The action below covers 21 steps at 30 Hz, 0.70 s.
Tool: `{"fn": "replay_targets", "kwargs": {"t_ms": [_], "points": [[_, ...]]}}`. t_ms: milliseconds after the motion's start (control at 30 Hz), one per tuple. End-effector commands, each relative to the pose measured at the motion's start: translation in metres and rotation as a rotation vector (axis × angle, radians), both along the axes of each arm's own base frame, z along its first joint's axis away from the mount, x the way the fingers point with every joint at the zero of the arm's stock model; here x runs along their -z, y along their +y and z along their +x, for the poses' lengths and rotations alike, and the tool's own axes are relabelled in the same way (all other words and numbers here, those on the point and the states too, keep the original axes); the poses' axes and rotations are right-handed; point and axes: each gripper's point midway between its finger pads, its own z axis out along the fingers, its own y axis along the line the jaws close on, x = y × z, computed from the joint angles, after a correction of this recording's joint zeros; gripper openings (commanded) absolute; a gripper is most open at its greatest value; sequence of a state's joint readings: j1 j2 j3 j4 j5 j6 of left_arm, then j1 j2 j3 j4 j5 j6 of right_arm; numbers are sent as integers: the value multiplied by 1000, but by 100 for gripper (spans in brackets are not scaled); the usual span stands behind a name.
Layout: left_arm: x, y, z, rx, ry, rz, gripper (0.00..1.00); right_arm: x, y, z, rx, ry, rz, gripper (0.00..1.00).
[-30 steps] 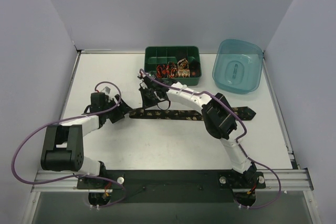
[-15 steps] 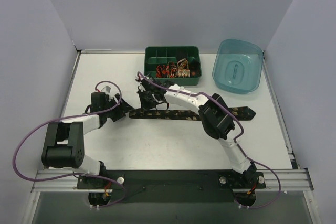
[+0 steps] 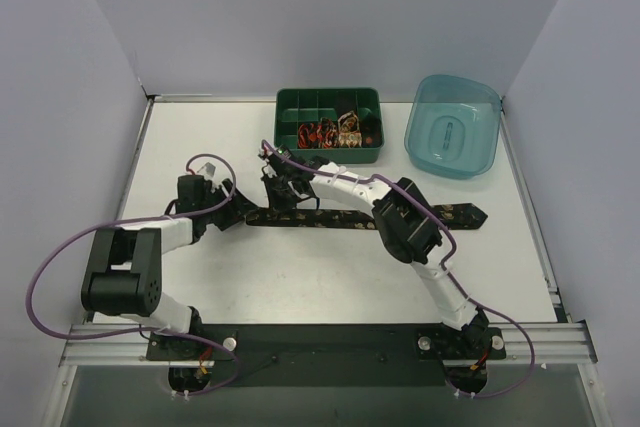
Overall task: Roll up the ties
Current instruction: Roll the tie at the center of the board.
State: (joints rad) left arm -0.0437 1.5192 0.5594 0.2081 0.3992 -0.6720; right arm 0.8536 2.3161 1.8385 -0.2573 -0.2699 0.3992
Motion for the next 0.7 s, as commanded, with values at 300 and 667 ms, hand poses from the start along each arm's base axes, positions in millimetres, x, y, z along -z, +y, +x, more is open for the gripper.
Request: {"fn": "replay_targets", "kwargs": {"t_ms": [300, 667], "points": [[24, -27, -7, 25, 14, -44, 59, 15, -13, -1, 37, 40, -31, 0], [-9, -46, 6, 43, -116, -88, 32, 13, -9, -2, 35, 47, -3, 0]]}}
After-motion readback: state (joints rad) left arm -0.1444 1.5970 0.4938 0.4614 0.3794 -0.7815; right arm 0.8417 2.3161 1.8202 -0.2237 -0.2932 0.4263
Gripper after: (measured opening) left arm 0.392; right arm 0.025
